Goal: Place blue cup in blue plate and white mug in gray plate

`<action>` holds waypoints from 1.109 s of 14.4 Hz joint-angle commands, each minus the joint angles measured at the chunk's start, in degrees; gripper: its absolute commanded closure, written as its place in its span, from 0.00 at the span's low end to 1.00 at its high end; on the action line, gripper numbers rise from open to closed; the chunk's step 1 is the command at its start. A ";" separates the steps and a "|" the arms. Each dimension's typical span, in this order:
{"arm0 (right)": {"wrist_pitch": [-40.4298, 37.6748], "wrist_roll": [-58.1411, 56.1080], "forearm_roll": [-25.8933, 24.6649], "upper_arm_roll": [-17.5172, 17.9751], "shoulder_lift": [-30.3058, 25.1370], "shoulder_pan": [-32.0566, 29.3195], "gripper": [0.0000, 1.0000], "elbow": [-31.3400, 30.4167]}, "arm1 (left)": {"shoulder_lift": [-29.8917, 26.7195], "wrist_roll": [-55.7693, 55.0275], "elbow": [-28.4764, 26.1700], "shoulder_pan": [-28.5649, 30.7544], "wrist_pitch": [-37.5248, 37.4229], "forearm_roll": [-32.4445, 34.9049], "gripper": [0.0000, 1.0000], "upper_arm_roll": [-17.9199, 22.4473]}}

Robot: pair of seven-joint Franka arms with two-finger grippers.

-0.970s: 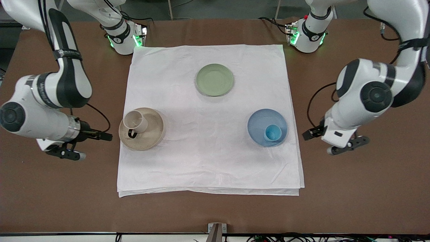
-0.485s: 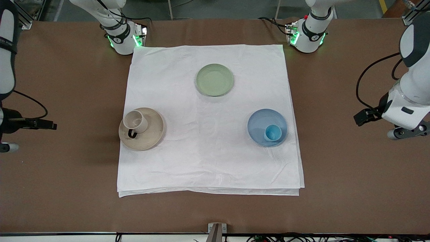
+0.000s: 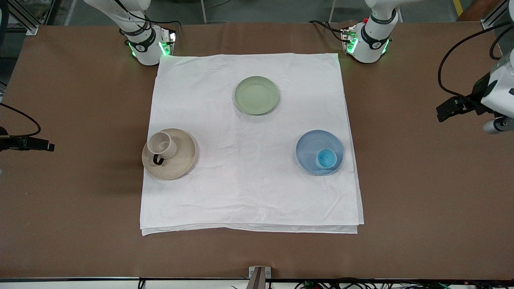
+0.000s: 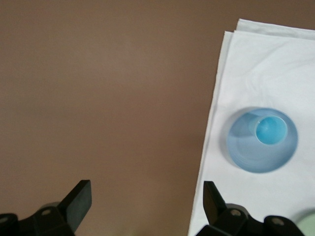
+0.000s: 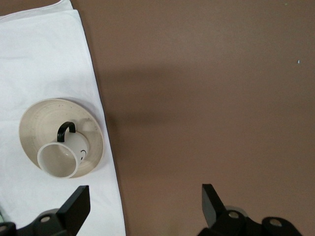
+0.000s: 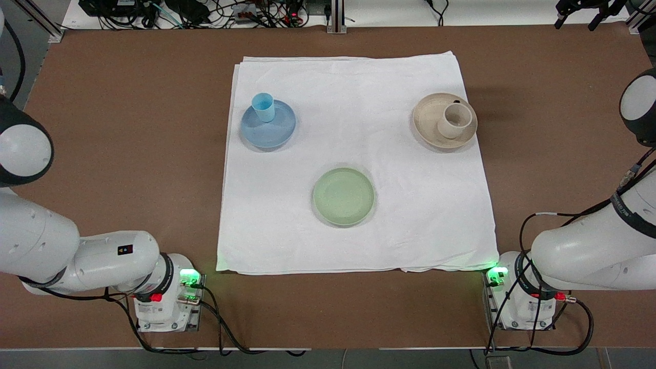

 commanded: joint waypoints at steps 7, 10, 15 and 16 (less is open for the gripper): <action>-5.48 7.65 -1.62 0.70 -9.48 5.13 0.00 -4.16 | -5.54 1.27 -5.28 -1.93 1.05 -5.08 0.00 3.64; -4.61 7.47 -2.15 -0.52 -14.30 7.23 0.00 -9.16 | -7.30 1.45 -6.95 -1.93 0.52 -6.66 0.00 3.64; -4.43 6.51 -2.68 -1.32 -20.63 7.86 0.00 -14.44 | -8.27 3.56 -7.04 -2.02 0.25 -6.75 0.00 3.20; -4.43 5.46 -2.85 -1.41 -21.87 7.77 0.00 -15.50 | -8.18 3.56 -7.04 -2.11 0.25 -6.75 0.00 3.11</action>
